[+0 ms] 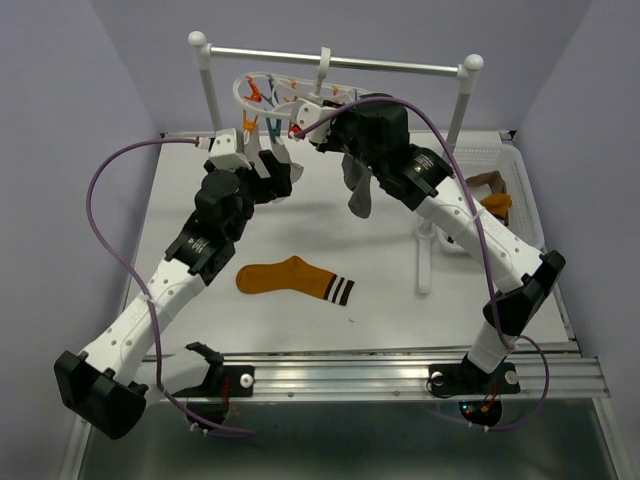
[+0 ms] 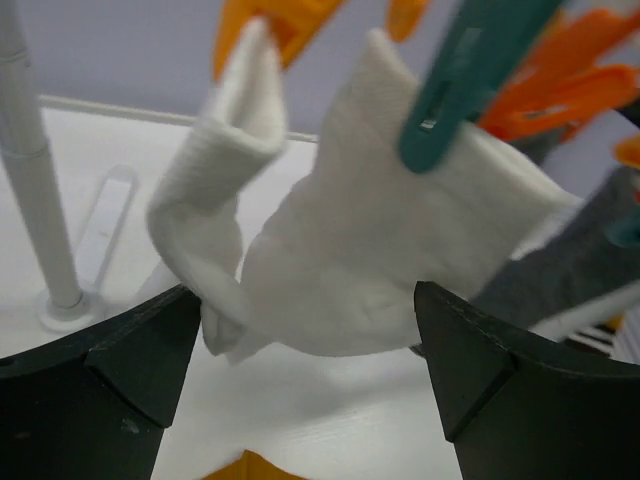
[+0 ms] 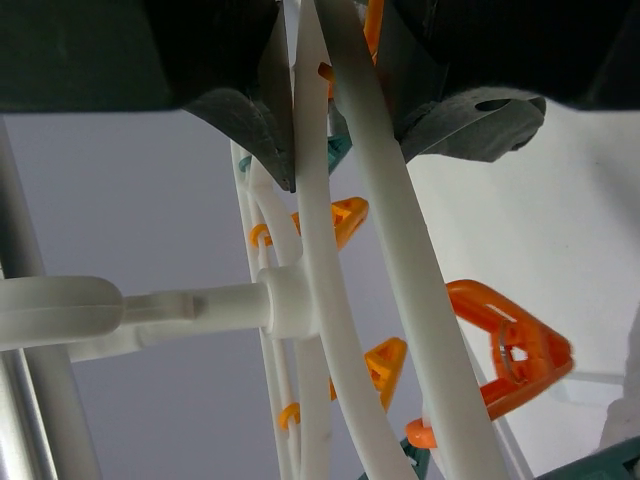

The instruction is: Clip the socks to the hanger

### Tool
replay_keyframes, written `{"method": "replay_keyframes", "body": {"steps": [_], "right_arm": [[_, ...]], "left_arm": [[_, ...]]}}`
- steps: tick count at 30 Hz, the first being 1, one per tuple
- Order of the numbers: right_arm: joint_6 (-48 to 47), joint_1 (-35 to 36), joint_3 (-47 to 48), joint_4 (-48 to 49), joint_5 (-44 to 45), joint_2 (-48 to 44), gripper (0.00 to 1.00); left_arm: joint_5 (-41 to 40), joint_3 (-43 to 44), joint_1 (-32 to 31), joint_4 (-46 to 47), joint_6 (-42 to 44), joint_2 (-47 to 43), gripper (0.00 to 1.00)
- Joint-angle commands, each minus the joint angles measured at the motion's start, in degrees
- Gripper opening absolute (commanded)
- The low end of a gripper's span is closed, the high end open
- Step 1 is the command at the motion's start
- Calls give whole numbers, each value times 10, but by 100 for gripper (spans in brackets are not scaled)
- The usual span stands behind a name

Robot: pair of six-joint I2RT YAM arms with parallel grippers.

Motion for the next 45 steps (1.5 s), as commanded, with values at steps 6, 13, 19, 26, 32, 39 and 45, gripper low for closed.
{"method": "replay_keyframes", "body": {"steps": [6,13,19,26,32,39,45], "right_arm": [[7,-3,39,-8,15,-5,31],[30,-3,58,-21,10,-2,30],[50,-3,82,-23,18,8,29],[55,-3,93,-33,8,14,28],[61,-3,99,-37,16,21,28],[72,-3,99,-42,9,24,27],[84,-3,102,-43,3,24,27]], "left_arm": [[229,-11,-28,23,183,-130,99],[233,85,-30,25,247,-77,99],[227,140,-30,44,287,-9,99],[190,113,-31,139,323,15,99],[194,84,-41,197,358,21,99],[95,74,-69,237,416,45,99],[53,83,-71,264,461,65,99]]}}
